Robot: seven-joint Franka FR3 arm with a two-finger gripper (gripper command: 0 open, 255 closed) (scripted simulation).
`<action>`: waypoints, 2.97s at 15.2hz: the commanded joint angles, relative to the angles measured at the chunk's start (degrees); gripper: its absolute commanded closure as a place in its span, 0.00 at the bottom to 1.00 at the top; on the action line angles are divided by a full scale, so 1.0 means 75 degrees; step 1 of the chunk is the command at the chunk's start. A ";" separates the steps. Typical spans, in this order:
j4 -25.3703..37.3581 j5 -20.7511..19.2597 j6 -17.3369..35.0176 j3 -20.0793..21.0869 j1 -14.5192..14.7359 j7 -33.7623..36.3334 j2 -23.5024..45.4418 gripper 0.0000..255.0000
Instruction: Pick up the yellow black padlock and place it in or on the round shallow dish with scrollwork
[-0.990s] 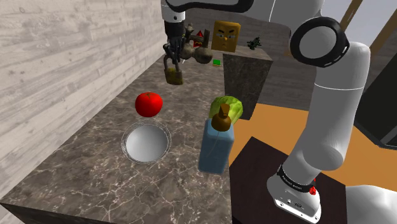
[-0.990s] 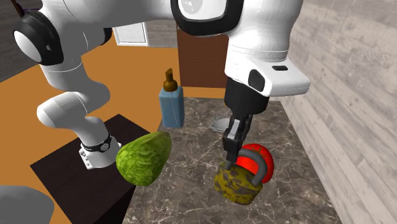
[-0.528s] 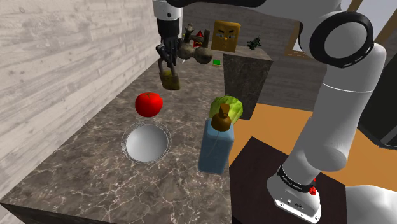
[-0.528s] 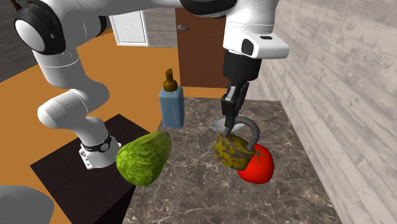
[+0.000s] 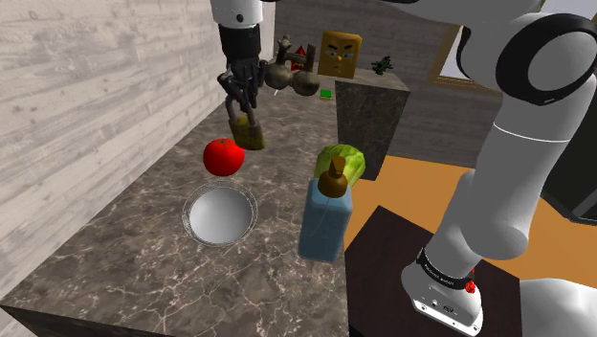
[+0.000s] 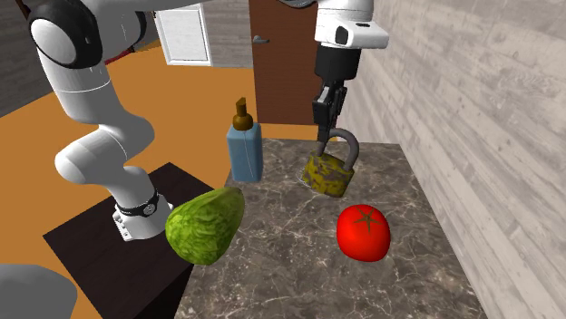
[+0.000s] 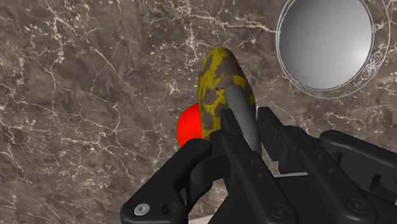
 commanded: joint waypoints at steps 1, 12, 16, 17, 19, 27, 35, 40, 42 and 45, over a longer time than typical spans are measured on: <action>0.0219 -0.0033 -0.0206 0.0162 0.0229 0.0363 0.0082 1.00; 0.0414 -0.0091 -0.0457 0.0719 0.1041 0.1693 0.0267 1.00; -0.0192 -0.0028 0.0013 0.0701 0.0982 0.1721 0.0119 1.00; -0.0333 -0.0016 0.0127 0.0696 0.0970 0.1728 0.0089 1.00; -0.0605 0.0005 0.0351 0.0688 0.0949 0.1745 0.0037 1.00; -0.1570 0.0040 0.1206 0.0663 0.0892 0.1829 -0.0078 1.00; -0.2008 0.0032 0.1634 0.0653 0.0875 0.1884 -0.0086 1.00; -0.2008 0.0032 0.1633 0.0653 0.0875 0.1885 -0.0086 0.00; -0.2008 0.0032 0.1634 0.0653 0.0875 0.1884 -0.0086 0.00; -0.1723 0.0030 0.1370 0.0671 0.0903 0.1881 -0.0059 0.00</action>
